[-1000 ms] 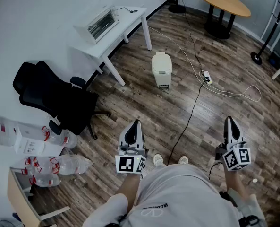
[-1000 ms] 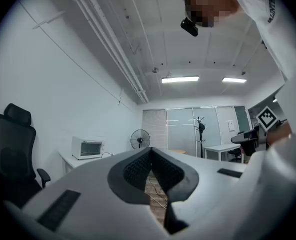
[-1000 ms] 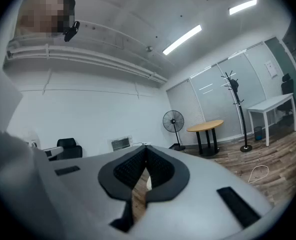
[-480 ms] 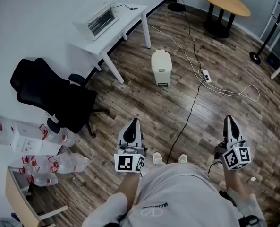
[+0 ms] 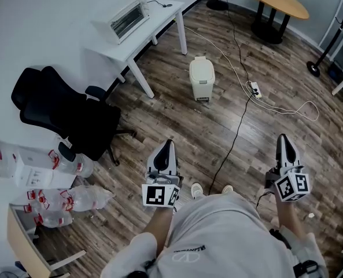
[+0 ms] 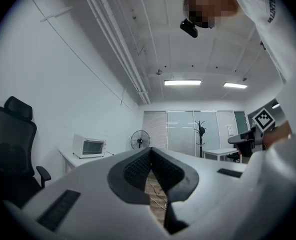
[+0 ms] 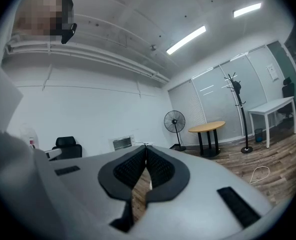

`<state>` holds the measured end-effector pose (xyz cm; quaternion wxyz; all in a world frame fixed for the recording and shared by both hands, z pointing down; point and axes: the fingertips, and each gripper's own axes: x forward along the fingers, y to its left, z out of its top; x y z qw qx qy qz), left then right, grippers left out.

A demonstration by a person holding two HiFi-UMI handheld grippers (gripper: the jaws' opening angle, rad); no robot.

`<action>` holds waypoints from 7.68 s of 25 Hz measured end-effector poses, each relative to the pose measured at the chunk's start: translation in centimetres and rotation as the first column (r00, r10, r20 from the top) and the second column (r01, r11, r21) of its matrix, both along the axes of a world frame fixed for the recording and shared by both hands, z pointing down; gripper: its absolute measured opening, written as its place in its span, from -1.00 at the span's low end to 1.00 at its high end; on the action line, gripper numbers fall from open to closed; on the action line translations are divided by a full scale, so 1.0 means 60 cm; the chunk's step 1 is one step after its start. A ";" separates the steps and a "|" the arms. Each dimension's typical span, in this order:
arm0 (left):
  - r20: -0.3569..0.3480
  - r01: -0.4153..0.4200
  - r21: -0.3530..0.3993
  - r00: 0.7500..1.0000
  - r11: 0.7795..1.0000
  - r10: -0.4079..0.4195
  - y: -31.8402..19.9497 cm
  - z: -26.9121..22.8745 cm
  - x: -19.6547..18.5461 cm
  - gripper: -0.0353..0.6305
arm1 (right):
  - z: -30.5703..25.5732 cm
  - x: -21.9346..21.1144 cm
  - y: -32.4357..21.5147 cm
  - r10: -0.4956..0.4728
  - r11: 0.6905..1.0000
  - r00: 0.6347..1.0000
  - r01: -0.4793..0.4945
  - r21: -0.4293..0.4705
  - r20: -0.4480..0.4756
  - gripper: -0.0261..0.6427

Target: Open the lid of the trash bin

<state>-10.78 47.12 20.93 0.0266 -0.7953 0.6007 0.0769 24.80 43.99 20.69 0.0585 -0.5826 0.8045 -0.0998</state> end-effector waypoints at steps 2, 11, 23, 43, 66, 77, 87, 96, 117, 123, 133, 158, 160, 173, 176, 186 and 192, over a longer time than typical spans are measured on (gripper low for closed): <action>-0.006 -0.006 0.003 1.000 1.000 0.006 -0.001 0.002 -0.019 -0.89 | -0.002 -0.023 -0.001 -0.003 1.000 1.000 0.003 0.005 -0.004 -0.87; -0.015 -0.018 -0.017 1.000 1.000 0.018 -0.006 0.015 -0.086 -0.89 | 0.002 -0.114 0.008 -0.040 0.999 0.998 0.040 0.004 -0.042 -0.87; -0.001 -0.030 -0.021 1.000 0.999 0.030 -0.093 0.017 -0.067 -0.89 | 0.023 -0.129 -0.086 -0.076 0.997 0.997 0.076 -0.005 -0.018 -0.87; 0.044 0.016 -0.066 0.999 0.998 -0.014 -0.447 0.017 -0.008 -0.89 | 0.073 -0.133 -0.460 -0.228 0.968 0.973 0.229 -0.106 0.021 -0.87; 0.000 0.003 -0.055 1.000 0.998 -0.003 -0.660 0.031 -0.031 -0.89 | 0.136 -0.197 -0.652 -0.284 0.941 0.959 0.282 -0.189 0.017 -0.87; -0.010 -0.066 -0.090 0.998 0.994 0.065 -0.850 0.056 -0.086 -0.89 | 0.168 -0.278 -0.819 -0.292 0.926 0.956 0.282 -0.253 -0.002 -0.87; -0.033 -0.195 -0.158 0.981 0.968 0.192 -1.000 0.114 -0.086 -0.89 | 0.194 -0.357 -0.958 -0.277 0.923 0.961 0.263 -0.281 -0.010 -0.87; -0.045 -0.243 -0.228 0.970 0.943 0.240 -1.091 0.184 -0.047 -0.89 | 0.259 -0.386 -1.028 -0.281 0.899 0.959 0.270 -0.345 0.019 -0.87; -0.118 -0.215 -0.578 0.977 0.787 0.179 -1.203 0.741 0.037 -0.89 | 0.757 -0.425 -1.153 -0.272 0.729 0.954 0.290 -0.621 0.126 -0.87; -0.111 -0.221 -0.624 0.975 0.749 0.194 -1.205 0.887 0.051 -0.89 | 0.915 -0.435 -1.153 -0.263 0.680 0.953 0.292 -0.673 0.148 -0.87; -0.133 -0.194 -0.664 0.981 0.722 0.141 -1.197 0.997 0.056 -0.89 | 1.072 -0.440 -1.137 -0.246 0.617 0.960 0.261 -0.742 0.133 -0.87; -0.193 -0.218 -0.653 0.974 0.726 0.119 -1.203 1.036 0.061 -0.89 | 1.189 -0.445 -1.124 -0.177 0.558 0.975 0.210 -0.803 0.132 -0.88; -0.185 -0.212 -0.650 0.976 0.730 0.118 -1.202 1.035 0.056 -0.89 | 1.188 -0.444 -1.123 -0.185 0.567 0.975 0.210 -0.797 0.125 -0.88; -0.175 -0.198 -0.648 0.978 0.735 0.110 -1.187 1.046 0.040 -0.89 | 1.186 -0.447 -1.123 -0.189 0.623 0.976 0.201 -0.756 0.104 -0.88; -0.186 -0.205 -0.653 0.977 0.729 0.108 -1.190 1.035 0.046 -0.89 | 1.182 -0.440 -1.125 -0.174 0.608 0.978 0.197 -0.769 0.113 -0.87; -0.139 -0.183 -0.573 0.982 0.799 0.126 -1.236 0.871 0.023 -0.89 | 0.966 -0.359 -1.165 -0.085 0.746 0.987 0.155 -0.648 0.138 -0.87; -0.120 -0.191 -0.457 0.981 0.869 0.152 -1.250 0.639 -0.013 -0.89 | 0.684 -0.298 -1.189 -0.052 0.860 0.994 0.094 -0.502 0.097 -0.87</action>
